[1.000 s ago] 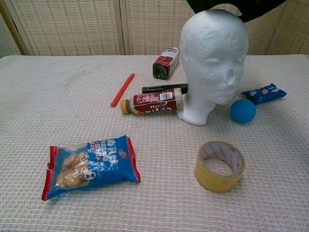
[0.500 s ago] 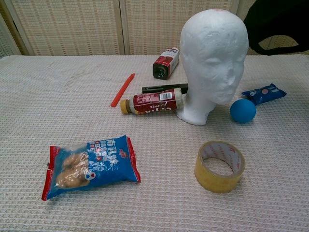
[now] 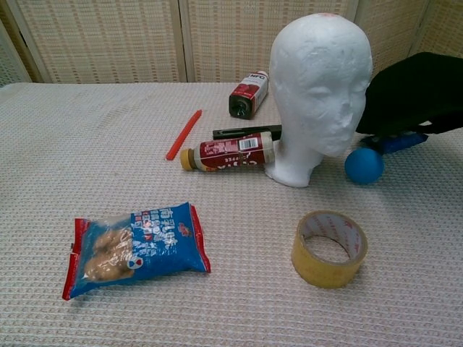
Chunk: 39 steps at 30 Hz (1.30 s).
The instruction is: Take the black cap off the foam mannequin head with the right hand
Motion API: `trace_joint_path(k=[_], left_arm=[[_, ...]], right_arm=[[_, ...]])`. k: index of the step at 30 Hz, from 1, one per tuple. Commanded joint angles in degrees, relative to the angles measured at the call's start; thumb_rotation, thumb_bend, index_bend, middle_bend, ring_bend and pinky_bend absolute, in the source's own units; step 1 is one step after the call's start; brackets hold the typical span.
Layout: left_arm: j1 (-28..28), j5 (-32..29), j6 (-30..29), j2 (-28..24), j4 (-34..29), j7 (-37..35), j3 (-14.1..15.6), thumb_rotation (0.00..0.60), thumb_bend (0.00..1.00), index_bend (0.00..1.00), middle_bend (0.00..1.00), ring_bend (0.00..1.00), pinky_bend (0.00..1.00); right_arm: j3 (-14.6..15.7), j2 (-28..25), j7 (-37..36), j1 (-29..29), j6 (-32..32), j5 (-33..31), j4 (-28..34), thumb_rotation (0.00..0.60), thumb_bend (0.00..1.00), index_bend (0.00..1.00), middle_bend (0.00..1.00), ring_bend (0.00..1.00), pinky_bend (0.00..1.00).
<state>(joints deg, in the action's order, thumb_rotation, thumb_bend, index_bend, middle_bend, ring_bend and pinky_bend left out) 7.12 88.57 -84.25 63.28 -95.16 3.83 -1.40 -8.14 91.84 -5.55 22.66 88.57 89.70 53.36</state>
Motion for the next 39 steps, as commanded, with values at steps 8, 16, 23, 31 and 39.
trace_joint_path(k=[8, 16, 23, 31, 39], left_arm=[[-0.3, -0.1, -0.1, -0.6, -0.3, 0.1, 0.2, 0.6, 0.08, 0.17, 0.15, 0.13, 0.22], [-0.1, 0.0, 0.1, -0.4, -0.1, 0.1, 0.2, 0.6, 0.08, 0.17, 0.15, 0.13, 0.22], [0.1, -0.3, 0.3, 0.0, 0.2, 0.4, -0.1, 0.6, 0.08, 0.17, 0.15, 0.13, 0.22], [0.1, -0.7, -0.4, 1.6, 1.1, 1.7, -0.6, 0.6, 0.08, 0.17, 0.15, 0.13, 0.22], [-0.2, -0.6, -1.7, 3.2, 1.7, 2.1, -1.0, 0.6, 0.08, 0.17, 0.15, 0.13, 0.22]], right_arm=[[4.1, 1.1, 2.6, -1.0, -7.9, -1.2, 3.8, 0.6, 0.08, 0.09, 0.4, 0.37, 0.59], [5.1, -8.9, 7.3, -4.2, -8.8, -3.2, 20.5, 0.576, 0.0, 0.0, 0.0, 0.0, 0.14], [5.3, -15.4, 8.9, -8.4, -0.8, -0.6, 26.8, 0.593, 0.0, 0.0, 0.05, 0.05, 0.17], [7.1, -24.0, 12.2, -13.9, 2.5, -1.6, 35.0, 0.6, 0.02, 0.21, 0.3, 0.27, 0.38], [9.4, -27.4, 9.8, -18.0, 3.4, -1.7, 38.2, 0.6, 0.02, 0.22, 0.3, 0.26, 0.38]])
